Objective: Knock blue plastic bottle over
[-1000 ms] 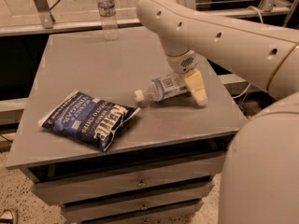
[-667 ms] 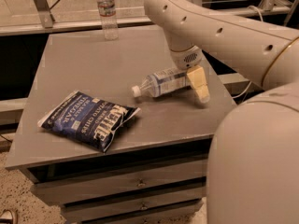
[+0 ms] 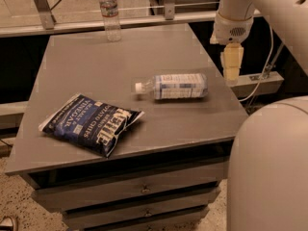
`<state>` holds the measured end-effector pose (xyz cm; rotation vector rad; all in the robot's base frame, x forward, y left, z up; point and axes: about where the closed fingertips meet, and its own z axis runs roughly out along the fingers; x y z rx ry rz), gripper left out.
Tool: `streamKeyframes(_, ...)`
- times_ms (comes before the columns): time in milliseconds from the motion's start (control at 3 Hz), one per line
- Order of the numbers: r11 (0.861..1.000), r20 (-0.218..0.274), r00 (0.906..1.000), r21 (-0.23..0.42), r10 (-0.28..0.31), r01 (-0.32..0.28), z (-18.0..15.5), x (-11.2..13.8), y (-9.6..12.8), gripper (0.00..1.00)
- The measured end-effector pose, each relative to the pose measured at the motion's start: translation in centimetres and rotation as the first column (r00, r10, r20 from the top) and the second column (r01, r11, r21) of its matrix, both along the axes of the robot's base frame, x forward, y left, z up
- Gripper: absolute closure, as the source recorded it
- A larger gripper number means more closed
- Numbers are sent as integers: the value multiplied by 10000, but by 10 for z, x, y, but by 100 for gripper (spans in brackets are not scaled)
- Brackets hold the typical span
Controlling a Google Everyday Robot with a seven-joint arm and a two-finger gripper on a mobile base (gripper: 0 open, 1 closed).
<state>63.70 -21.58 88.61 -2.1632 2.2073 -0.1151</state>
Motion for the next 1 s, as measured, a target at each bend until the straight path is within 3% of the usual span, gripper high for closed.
streamKeyframes(333,9808,786,9908,1702,-1099,953,43,-16,-25,0)
streamKeyframes(667,9201,1143,9652,3461,-2353,1833,71,-46,-66,0)
streamKeyframes(1000,9026,1312,9572,3860,-2581,1905,74,-47,-73,0)
